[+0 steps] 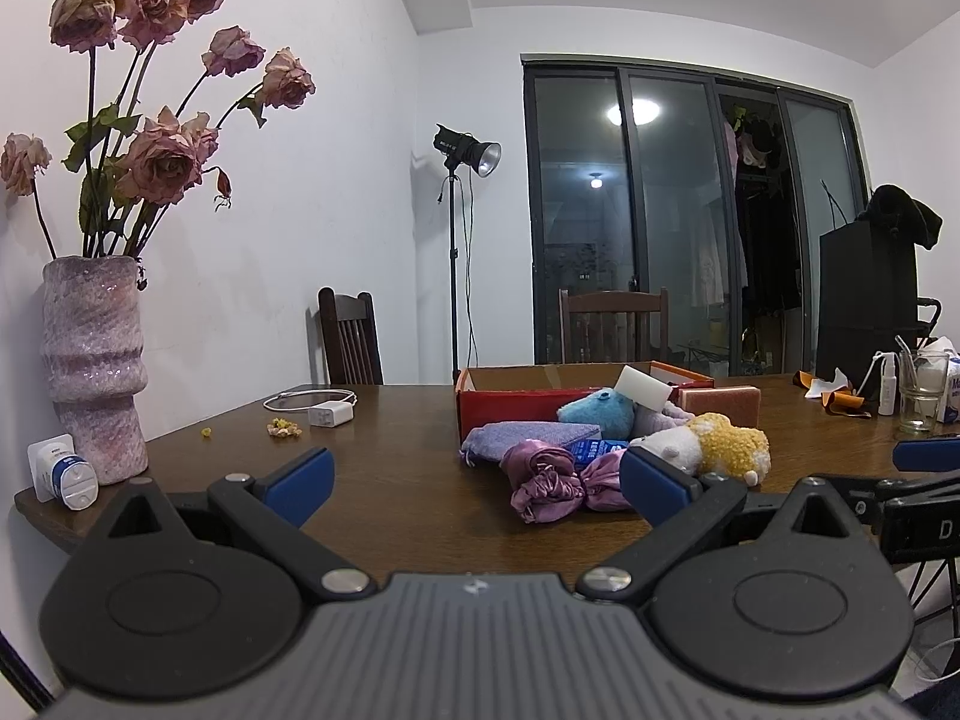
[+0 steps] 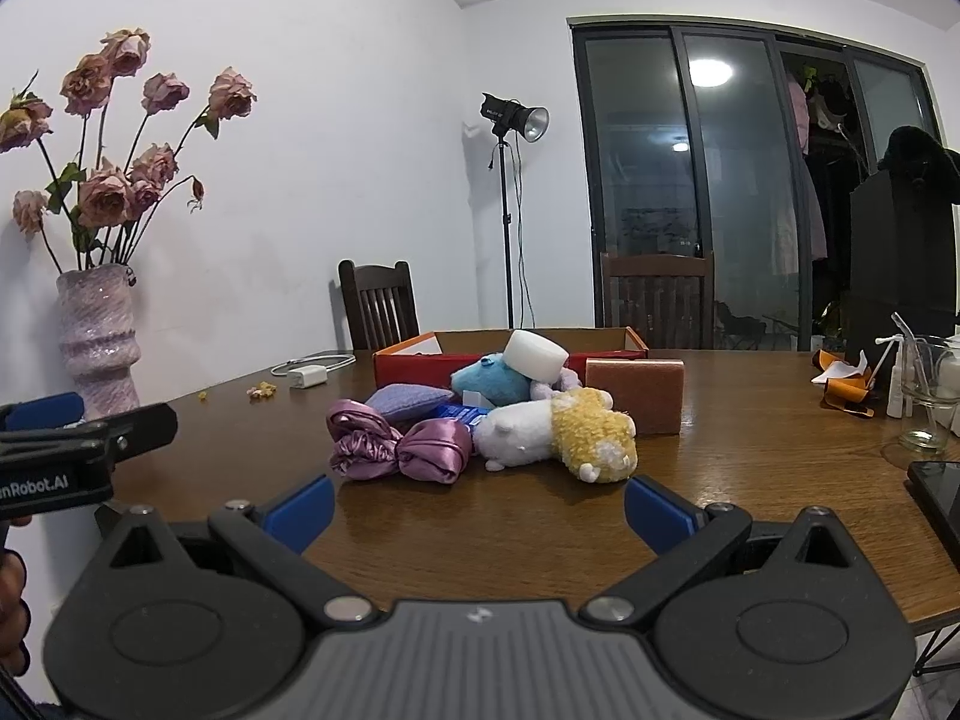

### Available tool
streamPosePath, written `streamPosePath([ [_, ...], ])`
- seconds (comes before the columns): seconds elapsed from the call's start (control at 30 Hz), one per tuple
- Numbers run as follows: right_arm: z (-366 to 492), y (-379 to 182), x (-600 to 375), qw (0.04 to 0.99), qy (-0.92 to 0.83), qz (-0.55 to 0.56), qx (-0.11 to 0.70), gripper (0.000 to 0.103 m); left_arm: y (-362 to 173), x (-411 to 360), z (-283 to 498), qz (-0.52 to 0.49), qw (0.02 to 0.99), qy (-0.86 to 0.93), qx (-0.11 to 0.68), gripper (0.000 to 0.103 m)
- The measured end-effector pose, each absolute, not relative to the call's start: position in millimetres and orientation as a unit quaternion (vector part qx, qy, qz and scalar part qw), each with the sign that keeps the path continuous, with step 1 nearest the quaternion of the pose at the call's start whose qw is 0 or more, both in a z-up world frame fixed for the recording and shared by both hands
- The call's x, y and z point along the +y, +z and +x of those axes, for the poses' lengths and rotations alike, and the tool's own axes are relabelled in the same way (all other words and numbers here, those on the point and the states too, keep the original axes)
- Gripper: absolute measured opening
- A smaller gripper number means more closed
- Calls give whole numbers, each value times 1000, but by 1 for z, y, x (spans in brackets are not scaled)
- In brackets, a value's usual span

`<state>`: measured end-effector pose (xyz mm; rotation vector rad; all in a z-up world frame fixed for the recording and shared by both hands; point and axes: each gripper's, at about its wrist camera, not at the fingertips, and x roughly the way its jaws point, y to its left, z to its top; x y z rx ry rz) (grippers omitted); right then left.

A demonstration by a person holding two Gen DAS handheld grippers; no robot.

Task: Organize soft objects
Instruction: 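Reach the right gripper to the pink satin bow and grasp it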

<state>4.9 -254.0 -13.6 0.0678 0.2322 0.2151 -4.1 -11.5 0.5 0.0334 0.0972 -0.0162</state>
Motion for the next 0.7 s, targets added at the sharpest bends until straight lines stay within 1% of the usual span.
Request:
streamPosePath([
  [0.23, 36, -7, -267, 986, 102, 50, 122, 103, 13, -6, 35, 8, 998, 13, 54, 103],
  [0.53, 94, 2, -282, 987, 99, 34, 125, 103, 17, -9, 100, -9, 995, 1, 101, 103],
  [0.7, 132, 3, -292, 984, 93, 56, 142, 103, 22, -16, 144, -7, 993, -23, 115, 103],
])
